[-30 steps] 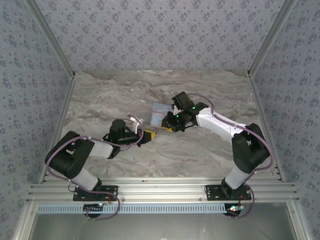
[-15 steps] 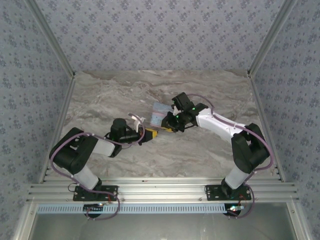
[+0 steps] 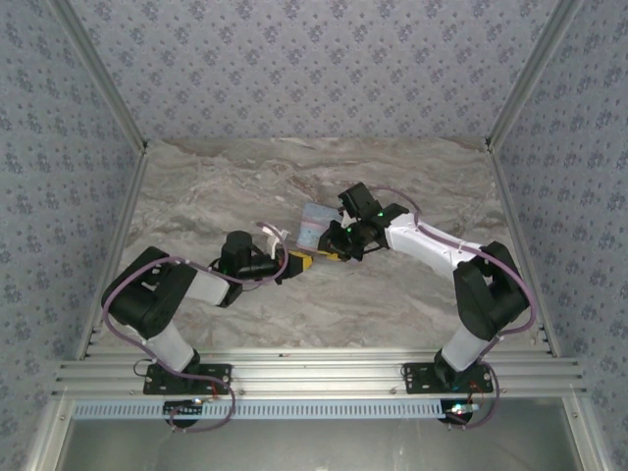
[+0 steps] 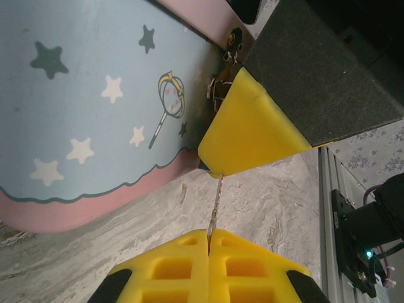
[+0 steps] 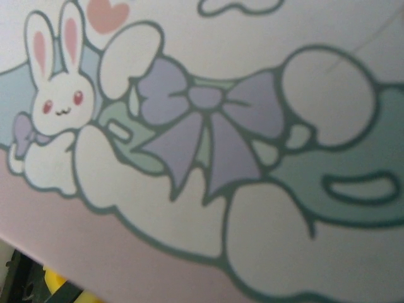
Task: Unlock a padlock with a key
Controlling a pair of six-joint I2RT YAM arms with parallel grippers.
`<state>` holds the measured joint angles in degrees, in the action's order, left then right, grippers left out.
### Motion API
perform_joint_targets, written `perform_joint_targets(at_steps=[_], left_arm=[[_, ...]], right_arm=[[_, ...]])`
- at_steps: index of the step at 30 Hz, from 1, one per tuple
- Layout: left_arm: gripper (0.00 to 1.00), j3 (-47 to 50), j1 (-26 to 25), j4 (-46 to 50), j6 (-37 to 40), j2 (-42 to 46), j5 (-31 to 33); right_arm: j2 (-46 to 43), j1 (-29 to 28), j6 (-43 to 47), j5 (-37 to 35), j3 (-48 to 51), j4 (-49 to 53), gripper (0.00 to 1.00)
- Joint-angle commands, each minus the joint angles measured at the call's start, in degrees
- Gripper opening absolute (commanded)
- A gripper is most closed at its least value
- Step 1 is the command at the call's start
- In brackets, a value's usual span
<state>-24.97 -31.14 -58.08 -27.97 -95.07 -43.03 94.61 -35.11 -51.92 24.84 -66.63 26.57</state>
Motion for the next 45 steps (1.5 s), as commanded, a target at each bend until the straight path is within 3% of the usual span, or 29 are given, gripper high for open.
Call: perform_joint_targets(at_steps=[1,15,45], left_arm=[[0.0,-2.1,-1.3,0.2,2.4,-0.9,0.5],[0.0,-0.9,-1.5,-2.4,2.3,-4.2,1.4],[0.0,-1.7,-3.0,-5.7,2.9,-1.9,4.9]], right_arm=[[-0.8,0.0,-0.8,1.0,-0.7,-1.0,0.0],[-0.5,0.5,-0.4,0.6,-0.7,-0.9,0.0],[0.9,0.7,-0.1,1.4,-1.2,-0.6,0.0]])
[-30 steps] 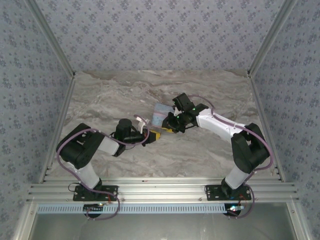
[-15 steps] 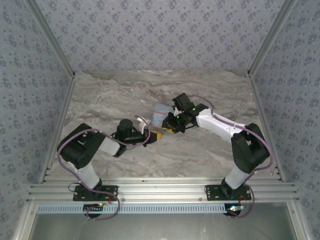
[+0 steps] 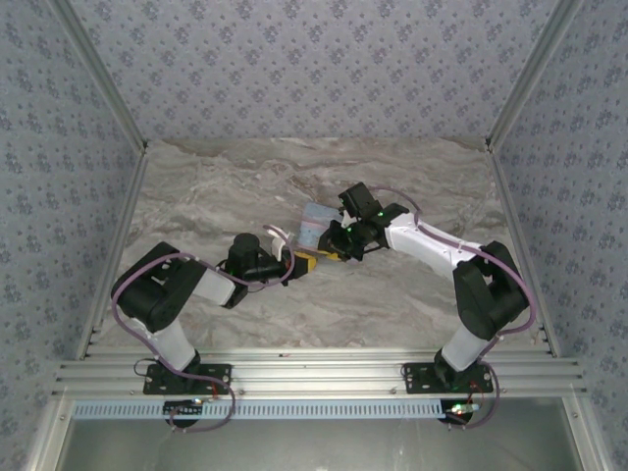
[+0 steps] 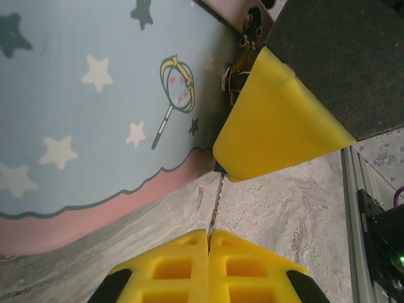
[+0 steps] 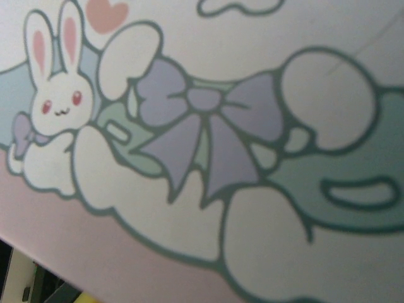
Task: Unlock a padlock with a key
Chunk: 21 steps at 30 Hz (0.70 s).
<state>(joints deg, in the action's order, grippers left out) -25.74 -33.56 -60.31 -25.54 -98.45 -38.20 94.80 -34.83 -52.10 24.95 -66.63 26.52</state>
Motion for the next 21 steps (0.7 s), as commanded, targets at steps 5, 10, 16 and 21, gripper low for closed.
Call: perform_joint_targets(at_steps=[5,10,16,21], left_arm=[[0.0,-1.5,-0.8,-2.9,0.6,1.3,-0.3],[0.0,-1.9,-1.1,-2.8,0.5,0.6,-0.6],[0.0,-2.0,-1.2,-4.3,-0.8,0.3,-0.5],[0.0,-2.5,-1.2,-5.8,-2.5,-0.6,-0.3]], right_arm=[[0.7,0.4,-0.1,1.4,-1.2,-0.6,0.0],[0.8,0.3,-0.3,1.5,-1.2,-0.7,0.0],[0.8,0.1,-0.3,1.6,-1.2,-0.7,0.0],[0.9,-0.1,-0.7,1.8,-1.2,-1.0,0.0]])
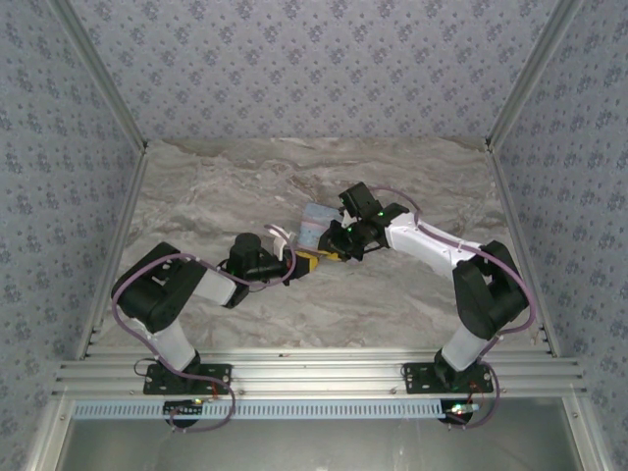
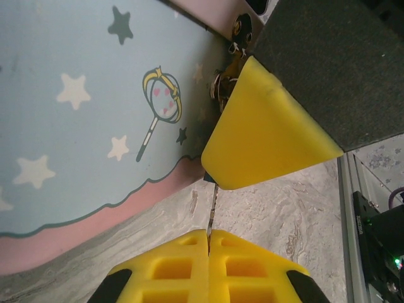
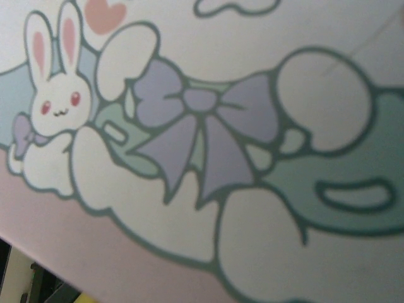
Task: Unlock a padlock with a key
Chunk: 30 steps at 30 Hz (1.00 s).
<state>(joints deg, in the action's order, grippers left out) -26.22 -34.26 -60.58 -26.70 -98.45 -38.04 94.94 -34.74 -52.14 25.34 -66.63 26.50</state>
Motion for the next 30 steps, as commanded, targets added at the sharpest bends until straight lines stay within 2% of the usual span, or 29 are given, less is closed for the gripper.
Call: perform_joint_targets(at_steps=[1,10,17,30], left_arm=[[0.0,-2.1,-0.5,-6.3,-2.0,-1.0,-0.5],[0.0,-2.5,-0.9,-18.8,-11.4,-7.3,-0.4],[0.0,-3.4,-1.0,-19.6,-14.1,-6.9,-0.6],[0.0,-7.8,-1.8,-20.1,-20.3,-6.2,-5.2]], right_arm=[[0.8,-0.2,-0.8,1.5,-1.2,-1.2,0.0],[1.0,-0.5,-1.4,1.7,-1.2,-2.2,0.0],[1.0,-0.7,-1.4,1.8,-0.5,-2.7,0.0],[1.3,-0.8,-0.7,1.9,1.1,-4.8,0.0]])
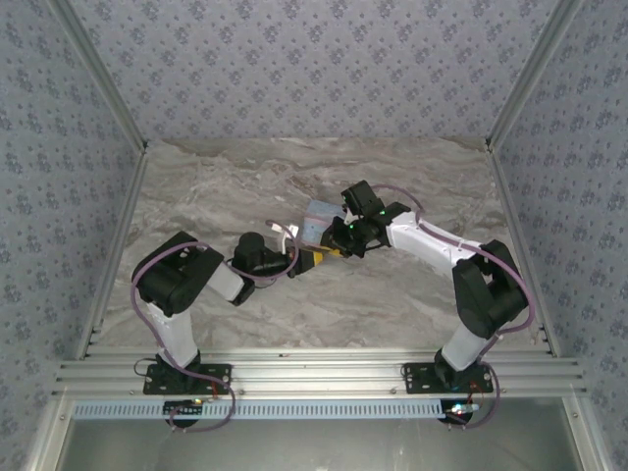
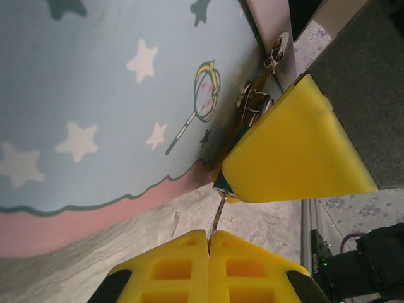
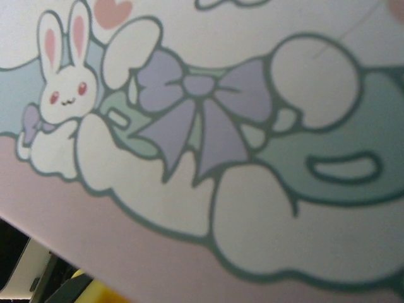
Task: Unlock a padlock with a key
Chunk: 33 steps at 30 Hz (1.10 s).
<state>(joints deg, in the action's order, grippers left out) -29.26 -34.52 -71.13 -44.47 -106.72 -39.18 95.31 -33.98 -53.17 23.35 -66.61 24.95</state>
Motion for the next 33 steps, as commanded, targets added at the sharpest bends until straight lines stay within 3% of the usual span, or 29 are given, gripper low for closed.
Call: perform_joint_targets(at_steps=[1,11,16,19,23,28,33], left_arm=[[0.0,-4.8,-1.5,-9.6,-2.7,2.4,-4.3],[0.0,-1.8,-1.7,-9.4,2.6,4.8,0.2],[0.0,-0.8,-4.2,-2.2,9.6,9.6,5.5],[0.0,-0.9,-4.5,-0.2,10.1,11.9,5.4],[0.0,-1.5,-4.1,-0.5,7.3,12.5,3.1],[0.0,-3.6,-2.3,-9.6,-4.1,8.3,-2.2],[0.0,-4.8,-1.2,-9.4,-7.2,9.7,-4.6]], right_arm=[[1.0,-1.6,0.4,4.0,1.2,-3.4,0.0],[0.6,-0.7,1.6,5.9,1.6,-1.2,0.0],[0.5,-1.2,2.2,4.2,1.0,0.8,0.0],[0.2,-1.6,1.9,3.3,1.1,0.4,0.0],[0.1,-1.6,1.9,3.8,1.2,-0.3,0.0],[0.4,-1.5,2.5,6.2,1.6,-1.4,0.0],[-1.2,-0.3,4.0,8.4,3.2,-2.0,0.0]])
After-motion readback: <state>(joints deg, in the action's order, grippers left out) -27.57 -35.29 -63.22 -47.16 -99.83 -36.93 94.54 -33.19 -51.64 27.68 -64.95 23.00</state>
